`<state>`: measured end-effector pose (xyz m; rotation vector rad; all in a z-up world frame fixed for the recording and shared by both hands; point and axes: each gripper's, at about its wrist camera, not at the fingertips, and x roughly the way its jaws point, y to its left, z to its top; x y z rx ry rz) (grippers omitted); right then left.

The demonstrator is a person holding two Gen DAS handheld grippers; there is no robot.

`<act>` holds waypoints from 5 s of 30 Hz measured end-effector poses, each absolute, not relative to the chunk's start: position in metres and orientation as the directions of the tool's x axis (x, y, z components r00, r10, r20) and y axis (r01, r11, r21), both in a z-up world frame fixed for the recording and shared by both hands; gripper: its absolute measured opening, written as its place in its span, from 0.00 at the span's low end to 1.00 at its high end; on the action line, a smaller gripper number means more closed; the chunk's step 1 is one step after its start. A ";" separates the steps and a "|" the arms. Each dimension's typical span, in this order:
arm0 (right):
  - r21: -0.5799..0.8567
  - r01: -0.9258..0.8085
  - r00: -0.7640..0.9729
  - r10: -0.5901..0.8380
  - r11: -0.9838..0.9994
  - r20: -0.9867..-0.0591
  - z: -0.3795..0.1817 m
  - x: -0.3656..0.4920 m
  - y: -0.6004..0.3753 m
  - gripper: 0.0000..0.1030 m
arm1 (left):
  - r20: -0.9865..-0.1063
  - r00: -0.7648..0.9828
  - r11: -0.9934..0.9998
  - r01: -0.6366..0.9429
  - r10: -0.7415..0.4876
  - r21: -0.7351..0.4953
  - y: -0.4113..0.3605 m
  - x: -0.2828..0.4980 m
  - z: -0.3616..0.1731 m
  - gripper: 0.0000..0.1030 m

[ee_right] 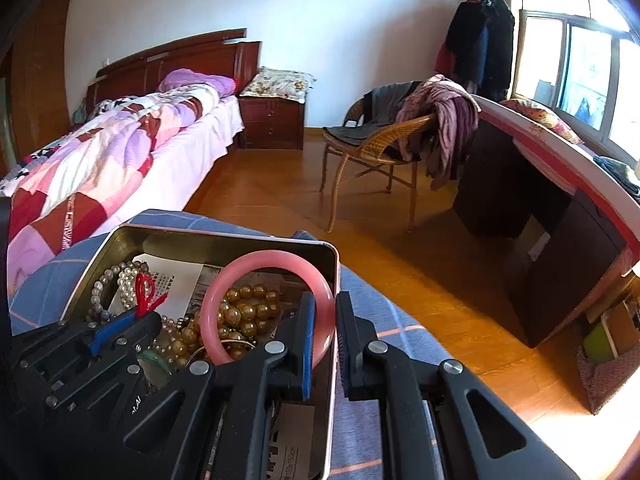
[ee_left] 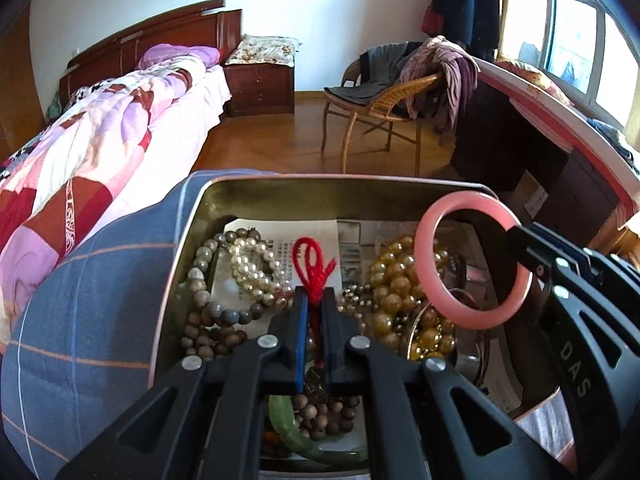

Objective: Organize jewelry

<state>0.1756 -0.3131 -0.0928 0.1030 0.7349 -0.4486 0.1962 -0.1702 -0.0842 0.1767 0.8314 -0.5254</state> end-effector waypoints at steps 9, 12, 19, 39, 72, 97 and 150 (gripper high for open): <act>-0.064 0.334 0.697 -0.293 0.940 -0.655 -0.095 0.176 -0.290 0.10 | -0.750 0.576 0.895 0.444 -0.325 -0.047 -0.149 0.189 -0.086 0.07; -0.058 0.304 0.718 -0.269 0.951 -0.642 -0.090 0.178 -0.281 0.10 | -0.735 0.599 0.906 0.421 -0.317 -0.046 -0.142 0.190 -0.078 0.06; -0.025 0.291 0.683 -0.226 0.956 -0.694 -0.103 0.197 -0.278 0.10 | -0.756 0.588 0.909 0.417 -0.288 -0.022 -0.141 0.206 -0.087 0.10; 0.111 0.443 0.687 -0.257 0.890 -0.680 -0.056 0.113 -0.280 0.56 | -0.715 0.667 0.925 0.372 -0.208 0.078 -0.111 0.140 -0.050 0.85; 0.102 0.422 0.842 -0.347 0.901 -0.413 0.044 -0.101 -0.184 0.69 | -0.426 0.889 0.969 0.227 -0.167 0.093 -0.018 -0.052 0.038 1.00; 0.127 0.427 0.875 -0.374 0.895 -0.307 0.065 -0.129 -0.177 0.76 | -0.352 0.917 0.974 0.220 -0.185 0.062 -0.009 -0.069 0.058 1.00; 0.116 0.476 0.841 -0.412 0.872 -0.351 0.050 -0.115 -0.179 0.76 | -0.346 0.923 0.979 0.196 -0.169 0.047 -0.003 -0.055 0.050 1.00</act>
